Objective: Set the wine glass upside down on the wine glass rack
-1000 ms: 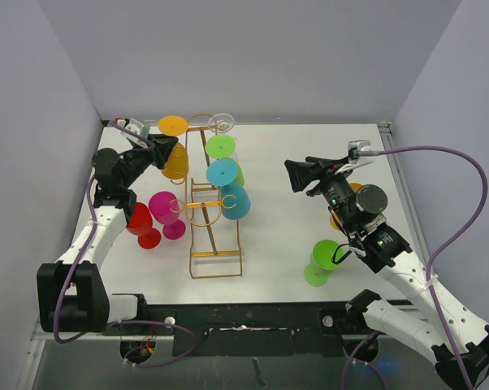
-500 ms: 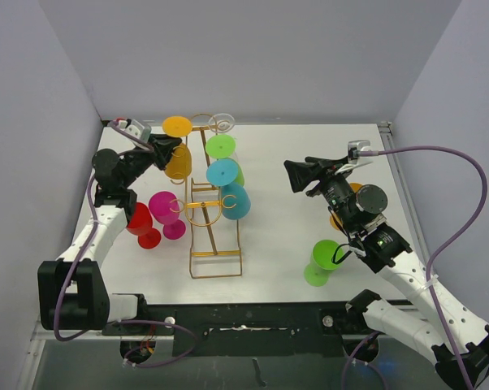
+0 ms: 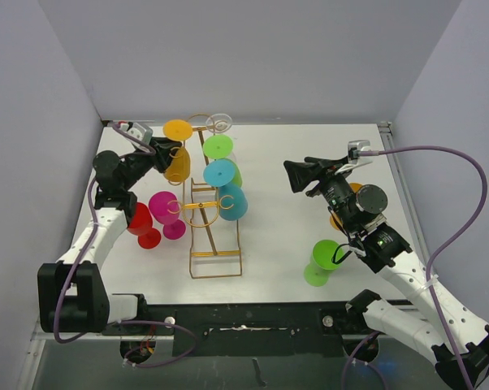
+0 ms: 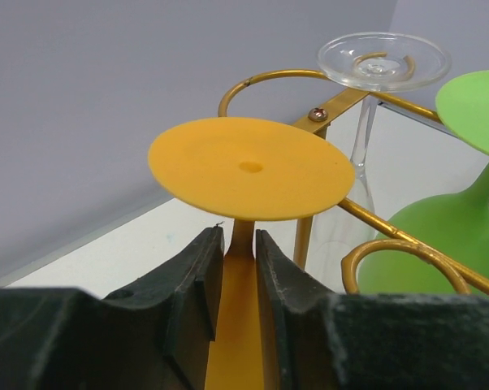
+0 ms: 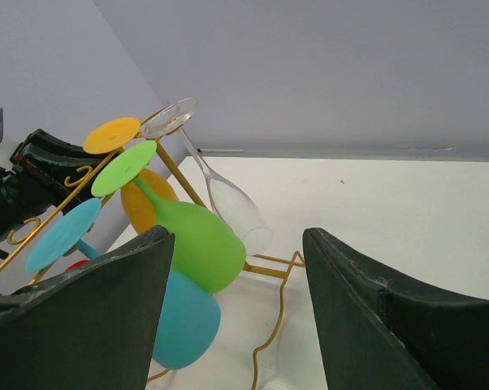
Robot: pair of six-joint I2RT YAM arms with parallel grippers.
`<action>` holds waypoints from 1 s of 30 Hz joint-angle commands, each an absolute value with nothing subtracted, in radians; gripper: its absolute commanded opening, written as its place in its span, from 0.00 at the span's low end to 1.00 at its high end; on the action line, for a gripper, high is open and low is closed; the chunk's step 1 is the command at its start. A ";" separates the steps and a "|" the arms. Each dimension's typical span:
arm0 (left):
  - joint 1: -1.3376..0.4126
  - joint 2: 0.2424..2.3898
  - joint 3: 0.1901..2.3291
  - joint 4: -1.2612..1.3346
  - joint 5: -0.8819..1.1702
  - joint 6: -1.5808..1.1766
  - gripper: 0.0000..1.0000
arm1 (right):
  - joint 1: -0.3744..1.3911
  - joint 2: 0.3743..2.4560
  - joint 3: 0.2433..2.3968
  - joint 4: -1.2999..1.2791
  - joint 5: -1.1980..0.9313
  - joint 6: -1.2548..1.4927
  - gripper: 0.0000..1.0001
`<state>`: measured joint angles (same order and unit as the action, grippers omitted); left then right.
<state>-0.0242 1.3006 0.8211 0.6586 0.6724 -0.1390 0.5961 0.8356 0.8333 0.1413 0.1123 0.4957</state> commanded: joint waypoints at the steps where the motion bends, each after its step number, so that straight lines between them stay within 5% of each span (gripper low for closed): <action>1: -0.018 1.255 0.840 0.616 0.638 -0.112 0.26 | 0.594 0.814 0.836 0.206 0.107 0.510 0.65; 11: -0.018 1.178 0.826 0.525 0.548 -0.085 0.56 | 0.594 0.794 0.838 0.182 0.106 0.515 0.65; 24: -0.018 0.983 0.717 0.374 0.347 -0.068 0.61 | 0.594 0.801 0.875 0.026 0.157 0.481 0.66; 30: -0.018 0.861 0.733 0.204 0.067 -0.189 0.62 | 0.593 0.830 0.969 -0.211 0.301 0.457 0.67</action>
<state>-0.0242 0.9535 0.7029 0.3096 0.2924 -0.1024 0.5961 0.8124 0.8669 -0.0628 0.1780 0.4911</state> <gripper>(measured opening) 0.610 0.666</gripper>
